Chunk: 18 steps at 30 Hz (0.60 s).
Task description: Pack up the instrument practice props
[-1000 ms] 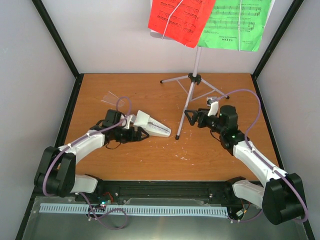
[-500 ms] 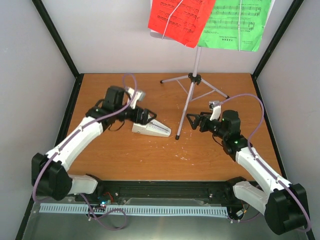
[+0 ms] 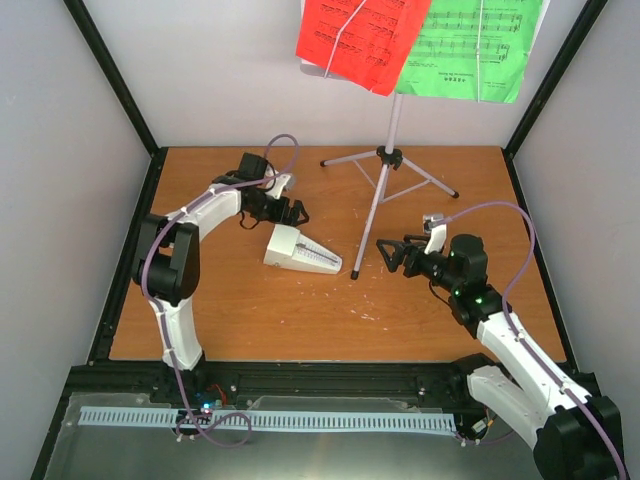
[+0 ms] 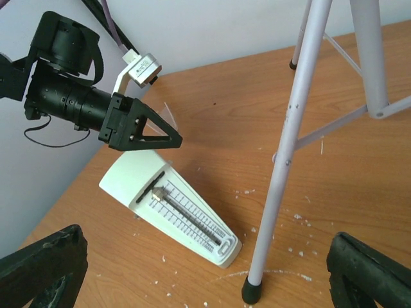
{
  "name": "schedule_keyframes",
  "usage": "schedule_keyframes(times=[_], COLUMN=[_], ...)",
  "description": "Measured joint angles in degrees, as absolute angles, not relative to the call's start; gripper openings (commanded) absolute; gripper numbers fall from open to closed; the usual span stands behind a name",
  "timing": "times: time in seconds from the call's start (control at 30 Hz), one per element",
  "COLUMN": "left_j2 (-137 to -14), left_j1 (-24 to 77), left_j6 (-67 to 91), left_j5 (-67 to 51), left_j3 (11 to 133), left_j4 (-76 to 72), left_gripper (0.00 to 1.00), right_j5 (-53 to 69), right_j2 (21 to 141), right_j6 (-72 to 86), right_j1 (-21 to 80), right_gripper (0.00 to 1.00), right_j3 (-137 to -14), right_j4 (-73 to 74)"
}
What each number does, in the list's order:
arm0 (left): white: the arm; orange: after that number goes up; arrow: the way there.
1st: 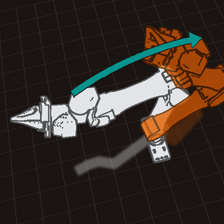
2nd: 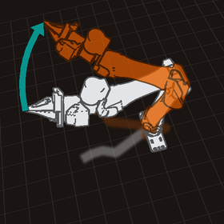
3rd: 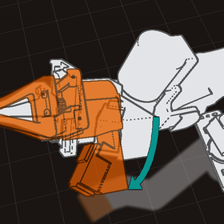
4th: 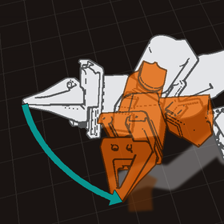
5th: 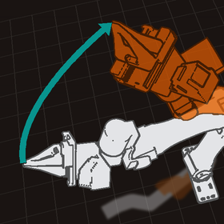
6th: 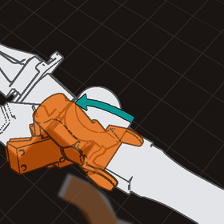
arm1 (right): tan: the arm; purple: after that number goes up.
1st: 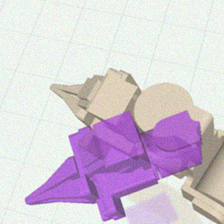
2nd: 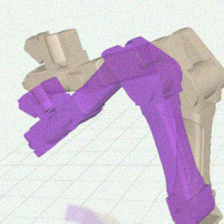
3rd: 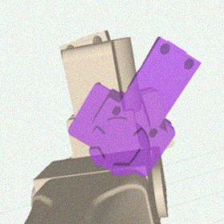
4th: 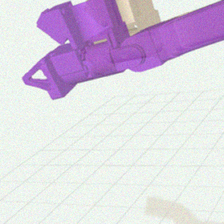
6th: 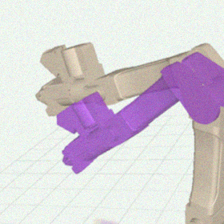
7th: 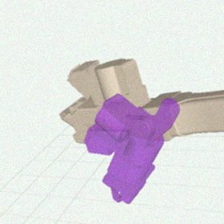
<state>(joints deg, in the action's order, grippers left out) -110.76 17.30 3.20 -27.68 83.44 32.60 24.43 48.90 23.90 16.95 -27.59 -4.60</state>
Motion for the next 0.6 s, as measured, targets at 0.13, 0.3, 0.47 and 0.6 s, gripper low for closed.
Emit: schedule_keyframes(times=[0.13, 0.3, 0.47, 0.6], left_j2=[-110.8, -105.4, -99.6, -95.1], left_j1=[17.2, 17.4, 18.6, 21.4], left_j6=[3.3, 4.6, 7.0, 9.6], left_j5=[-29.8, -34.5, -37.7, -39.6], left_j3=[82.3, 73.8, 66.3, 61.1], left_j4=[34.0, 33.0, 33.6, 33.6], left_gripper=[0.99, 0.99, 1.0, 0.99], right_j5=[24.4, 24.4, 24.4, 24.4], right_j2=[47.8, 47.6, 47.9, 48.1], right_j6=[24.0, 23.8, 23.8, 23.8], right_j1=[17.0, 17.0, 17.0, 17.0], right_gripper=[1.0, 1.0, 1.0, 1.0], right_j3=[-26.4, -26.3, -26.1, -25.2], right_j4=[-3.5, -3.1, -3.6, -4.4])
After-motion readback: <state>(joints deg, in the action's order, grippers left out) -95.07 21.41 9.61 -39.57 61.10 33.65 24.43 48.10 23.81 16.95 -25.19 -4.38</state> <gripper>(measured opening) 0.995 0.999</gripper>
